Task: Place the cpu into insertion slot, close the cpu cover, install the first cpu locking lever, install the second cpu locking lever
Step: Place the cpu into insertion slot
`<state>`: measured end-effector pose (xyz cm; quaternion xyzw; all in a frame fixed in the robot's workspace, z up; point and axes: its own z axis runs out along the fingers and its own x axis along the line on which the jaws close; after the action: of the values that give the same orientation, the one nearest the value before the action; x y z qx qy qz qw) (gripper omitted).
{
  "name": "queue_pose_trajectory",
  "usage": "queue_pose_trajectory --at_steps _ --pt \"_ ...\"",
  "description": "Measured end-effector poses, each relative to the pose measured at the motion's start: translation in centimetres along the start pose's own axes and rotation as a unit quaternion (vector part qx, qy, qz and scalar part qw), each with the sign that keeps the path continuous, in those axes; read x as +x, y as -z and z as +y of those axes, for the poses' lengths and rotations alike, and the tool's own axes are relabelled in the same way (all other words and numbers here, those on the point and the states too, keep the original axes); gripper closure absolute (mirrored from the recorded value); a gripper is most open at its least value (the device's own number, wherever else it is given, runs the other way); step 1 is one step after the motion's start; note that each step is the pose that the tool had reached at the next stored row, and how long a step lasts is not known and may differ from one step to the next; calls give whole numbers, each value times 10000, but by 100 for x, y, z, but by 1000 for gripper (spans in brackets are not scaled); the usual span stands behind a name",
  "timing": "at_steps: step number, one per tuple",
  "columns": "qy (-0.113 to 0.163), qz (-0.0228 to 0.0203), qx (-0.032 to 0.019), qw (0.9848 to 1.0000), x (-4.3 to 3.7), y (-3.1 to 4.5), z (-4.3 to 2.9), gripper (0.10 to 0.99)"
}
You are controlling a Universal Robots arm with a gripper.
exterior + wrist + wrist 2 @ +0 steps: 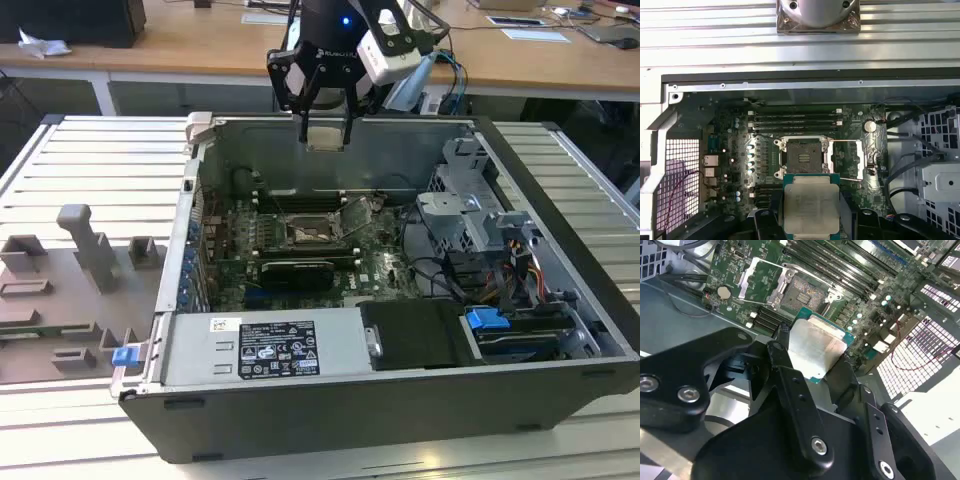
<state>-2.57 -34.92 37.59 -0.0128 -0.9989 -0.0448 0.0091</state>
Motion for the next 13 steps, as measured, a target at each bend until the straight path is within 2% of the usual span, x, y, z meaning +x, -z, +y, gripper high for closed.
queue_pose_trajectory --at_steps 13 --pt "-146 -13 -3 9999 1 -1 0 545"
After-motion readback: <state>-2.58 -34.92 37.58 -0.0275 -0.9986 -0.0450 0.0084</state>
